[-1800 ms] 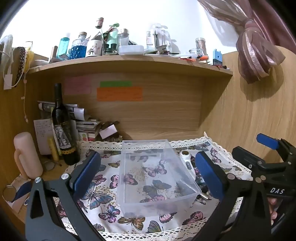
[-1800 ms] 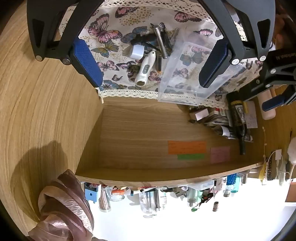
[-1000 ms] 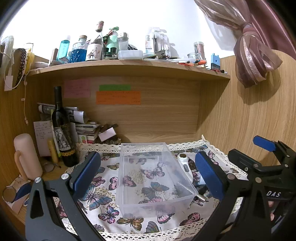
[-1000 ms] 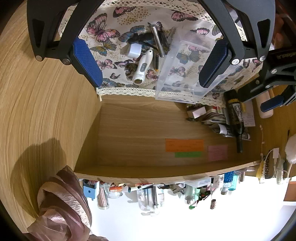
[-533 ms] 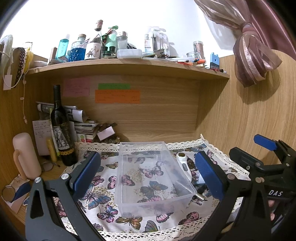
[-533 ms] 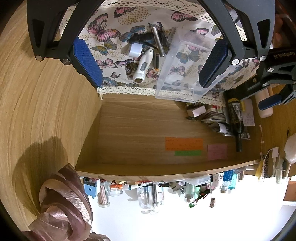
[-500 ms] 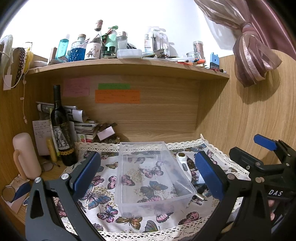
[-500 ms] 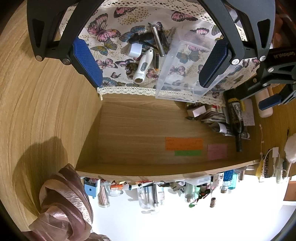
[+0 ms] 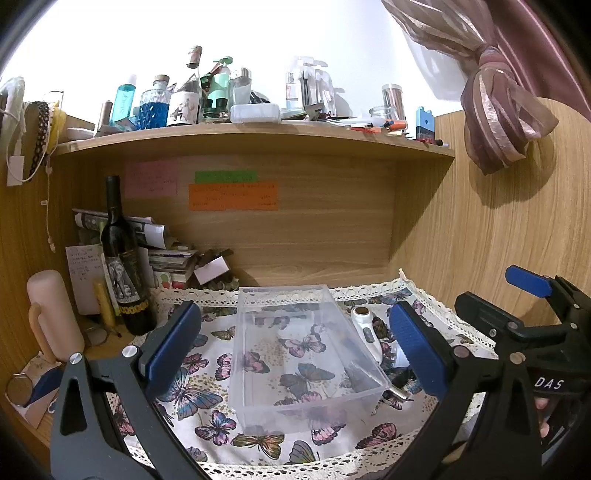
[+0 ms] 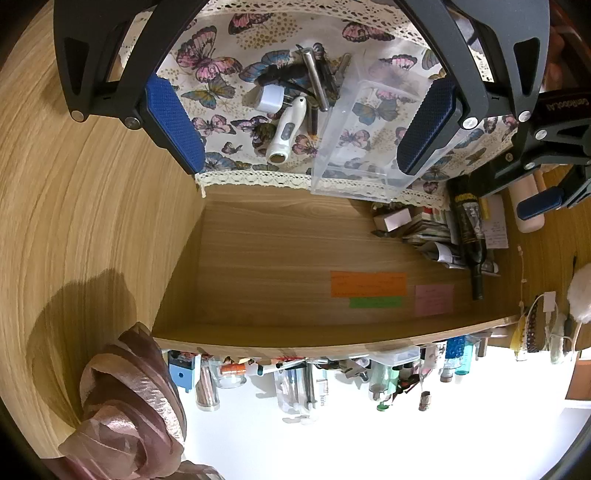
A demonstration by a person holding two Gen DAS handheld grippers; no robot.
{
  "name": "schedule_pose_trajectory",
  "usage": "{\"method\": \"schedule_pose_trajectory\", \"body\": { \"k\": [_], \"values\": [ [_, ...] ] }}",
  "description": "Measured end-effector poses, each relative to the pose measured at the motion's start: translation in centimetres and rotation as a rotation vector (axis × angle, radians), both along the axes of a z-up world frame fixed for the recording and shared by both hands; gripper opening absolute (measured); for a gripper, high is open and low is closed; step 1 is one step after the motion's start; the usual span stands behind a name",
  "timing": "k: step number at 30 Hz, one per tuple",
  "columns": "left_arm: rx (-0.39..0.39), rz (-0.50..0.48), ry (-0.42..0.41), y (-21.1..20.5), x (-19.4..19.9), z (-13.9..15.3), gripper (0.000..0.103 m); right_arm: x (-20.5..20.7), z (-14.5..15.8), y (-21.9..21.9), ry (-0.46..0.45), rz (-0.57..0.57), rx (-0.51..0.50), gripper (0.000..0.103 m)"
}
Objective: Organize rigid objects
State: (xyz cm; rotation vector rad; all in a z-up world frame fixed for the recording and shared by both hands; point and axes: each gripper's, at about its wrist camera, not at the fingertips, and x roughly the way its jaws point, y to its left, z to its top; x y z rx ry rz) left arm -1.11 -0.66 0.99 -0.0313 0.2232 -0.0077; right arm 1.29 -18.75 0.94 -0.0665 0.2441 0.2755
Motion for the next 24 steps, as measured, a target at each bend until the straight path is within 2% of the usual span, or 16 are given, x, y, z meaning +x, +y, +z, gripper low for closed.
{"method": "schedule_pose_trajectory", "body": {
  "k": [24],
  "values": [
    [0.006,-0.013,0.004,-0.25,0.52,-0.19,0.103,0.39,-0.04,-0.04,0.001,0.0,0.003,0.103]
  ]
}}
